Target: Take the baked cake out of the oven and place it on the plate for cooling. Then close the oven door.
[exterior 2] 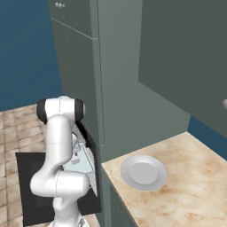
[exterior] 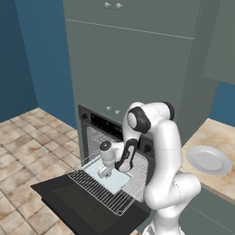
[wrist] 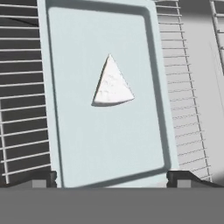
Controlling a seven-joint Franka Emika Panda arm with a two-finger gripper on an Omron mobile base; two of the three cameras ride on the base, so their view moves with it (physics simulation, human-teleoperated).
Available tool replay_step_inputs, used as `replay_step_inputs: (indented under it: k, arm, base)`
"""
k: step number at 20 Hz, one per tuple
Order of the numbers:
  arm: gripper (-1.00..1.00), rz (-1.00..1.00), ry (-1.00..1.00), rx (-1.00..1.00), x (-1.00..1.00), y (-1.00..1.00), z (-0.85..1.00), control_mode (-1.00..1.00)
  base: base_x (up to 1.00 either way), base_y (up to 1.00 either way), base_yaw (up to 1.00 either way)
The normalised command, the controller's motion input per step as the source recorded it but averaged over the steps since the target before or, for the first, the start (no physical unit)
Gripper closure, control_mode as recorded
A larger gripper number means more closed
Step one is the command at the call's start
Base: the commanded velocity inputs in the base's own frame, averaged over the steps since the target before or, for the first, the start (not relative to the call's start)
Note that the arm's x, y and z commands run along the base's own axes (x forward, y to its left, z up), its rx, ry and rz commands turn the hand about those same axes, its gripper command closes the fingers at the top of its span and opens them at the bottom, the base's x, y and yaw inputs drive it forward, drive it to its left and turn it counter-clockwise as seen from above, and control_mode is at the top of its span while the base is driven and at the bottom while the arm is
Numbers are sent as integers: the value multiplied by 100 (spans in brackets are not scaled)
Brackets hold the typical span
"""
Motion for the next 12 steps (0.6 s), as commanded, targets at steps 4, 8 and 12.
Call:
replay_step_inputs:
  k: [4, 8, 12]
  arm:
    - [-100, 1, 2, 0, 7, 0, -7, -100]
    - [-100, 2, 2, 0, 9, 0, -10, -100]
    - [-100, 2, 3, 0, 9, 0, -12, -100]
  base:
    - [0, 0, 0]
    - [0, 0, 0]
    - [0, 0, 0]
